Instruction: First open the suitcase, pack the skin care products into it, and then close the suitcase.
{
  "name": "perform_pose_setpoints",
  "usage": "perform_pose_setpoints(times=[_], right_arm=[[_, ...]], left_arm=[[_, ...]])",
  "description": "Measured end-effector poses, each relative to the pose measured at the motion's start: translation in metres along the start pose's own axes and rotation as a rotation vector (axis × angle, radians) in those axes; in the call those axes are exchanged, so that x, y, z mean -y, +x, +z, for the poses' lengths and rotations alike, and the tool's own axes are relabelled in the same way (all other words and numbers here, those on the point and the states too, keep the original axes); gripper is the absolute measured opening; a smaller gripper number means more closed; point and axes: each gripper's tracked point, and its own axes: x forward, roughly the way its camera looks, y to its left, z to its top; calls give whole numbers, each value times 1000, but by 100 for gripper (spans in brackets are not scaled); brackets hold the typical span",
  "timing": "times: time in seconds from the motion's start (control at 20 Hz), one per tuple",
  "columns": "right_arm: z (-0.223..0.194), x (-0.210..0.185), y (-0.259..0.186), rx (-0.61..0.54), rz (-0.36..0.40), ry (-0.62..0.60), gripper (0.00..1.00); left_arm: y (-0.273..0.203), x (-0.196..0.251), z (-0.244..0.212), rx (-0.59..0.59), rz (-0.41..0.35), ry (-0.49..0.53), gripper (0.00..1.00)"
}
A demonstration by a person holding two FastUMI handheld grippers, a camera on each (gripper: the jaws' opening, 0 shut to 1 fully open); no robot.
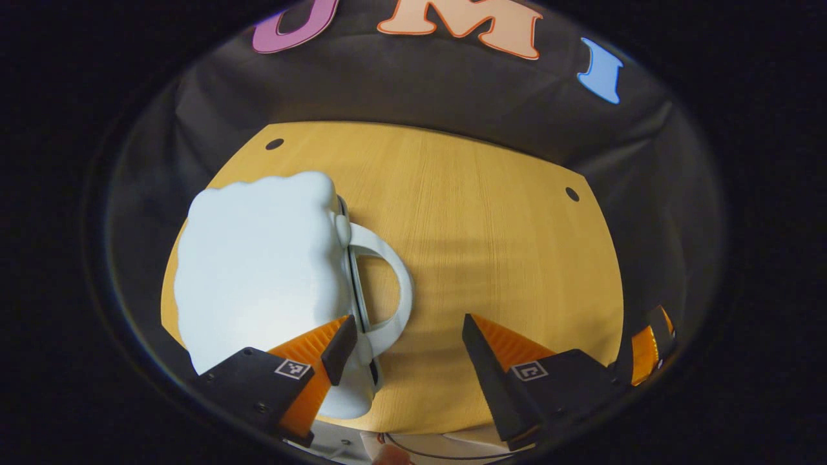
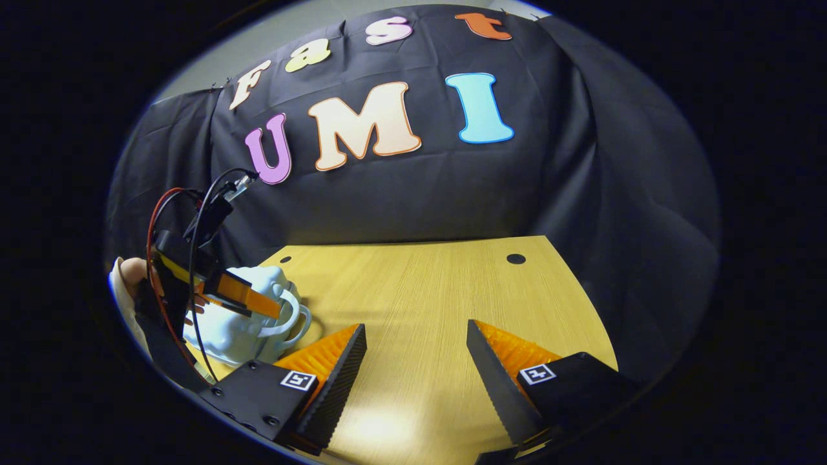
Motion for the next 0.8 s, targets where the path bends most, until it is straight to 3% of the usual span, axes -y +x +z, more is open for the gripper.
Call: perform_pose_setpoints(times=[0.8], right_arm=[[1,26,-30,26,-24,-19,98]], left_arm=[[-41,65,-30,47,-69,109,95]])
